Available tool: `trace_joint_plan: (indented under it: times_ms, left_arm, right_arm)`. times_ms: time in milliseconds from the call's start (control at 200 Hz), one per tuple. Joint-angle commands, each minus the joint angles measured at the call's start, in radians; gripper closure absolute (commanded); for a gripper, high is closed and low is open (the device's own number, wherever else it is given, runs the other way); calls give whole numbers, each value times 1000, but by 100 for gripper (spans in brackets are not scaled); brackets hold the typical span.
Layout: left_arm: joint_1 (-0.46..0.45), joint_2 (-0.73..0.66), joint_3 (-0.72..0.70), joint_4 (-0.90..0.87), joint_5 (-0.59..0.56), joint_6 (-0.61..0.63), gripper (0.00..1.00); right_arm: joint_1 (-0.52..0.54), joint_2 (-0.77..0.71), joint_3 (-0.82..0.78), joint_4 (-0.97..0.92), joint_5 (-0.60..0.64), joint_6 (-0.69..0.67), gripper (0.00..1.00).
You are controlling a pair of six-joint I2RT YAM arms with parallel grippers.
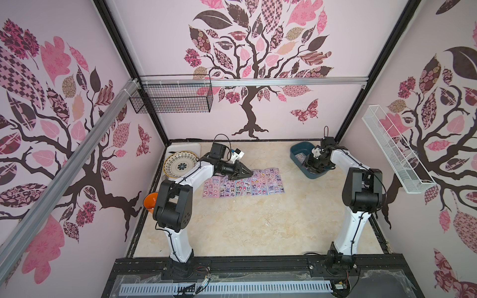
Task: Take the stickers out of the storage box
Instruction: Adjust the storage box at the center of the board.
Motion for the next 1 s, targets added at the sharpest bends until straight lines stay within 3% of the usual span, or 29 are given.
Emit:
trace_joint_plan:
  times_ms: [0, 125, 225, 410, 530, 990]
  left_arm:
    - [3, -12, -9, 0, 1, 12, 75]
    - [3, -13, -10, -2, 1, 14, 75]
    - [4, -16, -9, -9, 0, 21, 75]
    - [1, -23, -12, -17, -5, 28, 75]
    - [2, -26, -10, -16, -4, 26, 75]
    - [0, -23, -12, -18, -11, 30, 75]
  right_arm:
    - [24, -37, -33, 28, -95, 31, 48]
    - [51, -55, -48, 75, -178, 78, 47]
    - [57, -62, -33, 75, -167, 82, 47]
    - [42, -46, 72, -42, 44, -2, 43]
    - [31, 12, 166, -111, 184, -47, 34]
    - [55, 307, 523, -315, 383, -138, 7]
